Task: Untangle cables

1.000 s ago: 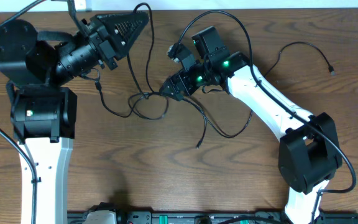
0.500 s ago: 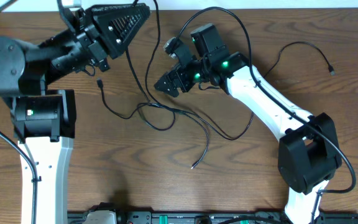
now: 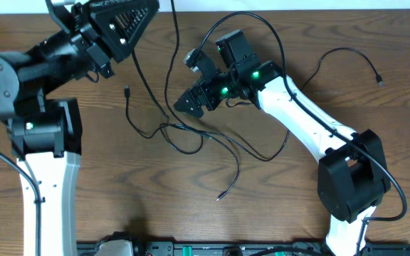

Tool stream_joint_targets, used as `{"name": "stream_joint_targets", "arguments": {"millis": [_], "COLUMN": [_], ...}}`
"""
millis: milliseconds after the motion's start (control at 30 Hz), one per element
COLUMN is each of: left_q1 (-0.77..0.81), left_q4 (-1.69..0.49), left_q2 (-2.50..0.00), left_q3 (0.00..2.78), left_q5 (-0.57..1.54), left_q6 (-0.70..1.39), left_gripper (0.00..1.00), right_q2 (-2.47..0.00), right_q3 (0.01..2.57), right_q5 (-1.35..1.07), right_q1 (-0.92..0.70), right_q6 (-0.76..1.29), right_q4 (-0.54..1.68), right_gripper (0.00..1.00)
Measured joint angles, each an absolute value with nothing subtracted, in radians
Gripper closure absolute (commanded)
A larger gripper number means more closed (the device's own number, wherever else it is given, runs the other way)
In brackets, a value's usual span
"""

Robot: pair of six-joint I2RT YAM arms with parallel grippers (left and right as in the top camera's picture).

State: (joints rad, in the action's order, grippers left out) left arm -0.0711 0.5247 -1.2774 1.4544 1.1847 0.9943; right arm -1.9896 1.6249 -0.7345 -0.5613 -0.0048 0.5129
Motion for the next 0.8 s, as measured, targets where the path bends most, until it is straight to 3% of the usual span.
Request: {"name": "stream_joint_targets", "arguments": {"millis": [333, 400, 467, 500, 533, 567, 800], "left_q1": [-0.071, -0.071, -0.071, -0.071, -0.071, -0.071, -0.079], "left_q4": [0.521, 0.521, 0.521, 0.522, 0.522, 0.521, 0.506], "left_q2": [-1.304, -1.304, -1.304, -1.304, -1.304, -1.304, -1.304], "left_q3": [1.455, 1.454, 1.455, 1.454, 1.454, 1.454, 1.454], "left_q5": [1.199, 1.200, 1.203, 1.203, 1.204, 1.206, 1.219], "left_q6": [0.995, 0.995, 0.995, 0.995, 0.995, 0.995, 0.990], "left_gripper": [0.93, 0.92, 0.93, 0.92, 0.92, 0.92, 0.93], "right_q2": [-1.990, -1.990, -1.990, -1.990, -1.990, -1.990, -1.990], "right_q3": [1.625, 1.625, 1.625, 1.625, 1.625, 1.625, 1.625], "right_q5": [-0.812, -0.817, -0.821, -0.822, -0.823, -0.821, -0.738], "right_q1": [-0.597, -0.609, -0.614, -0.616, -0.617, -0.618, -0.599], "right_q6": [-0.011, -0.008, 0.007, 0.012, 0.021, 0.038, 0.126], "right_q4": [0.390, 0.329, 0.266, 0.231, 0.202, 0.175, 0.199], "right_gripper": [0.05, 0.19, 0.49, 0.74, 0.92, 0.99, 0.99]}}
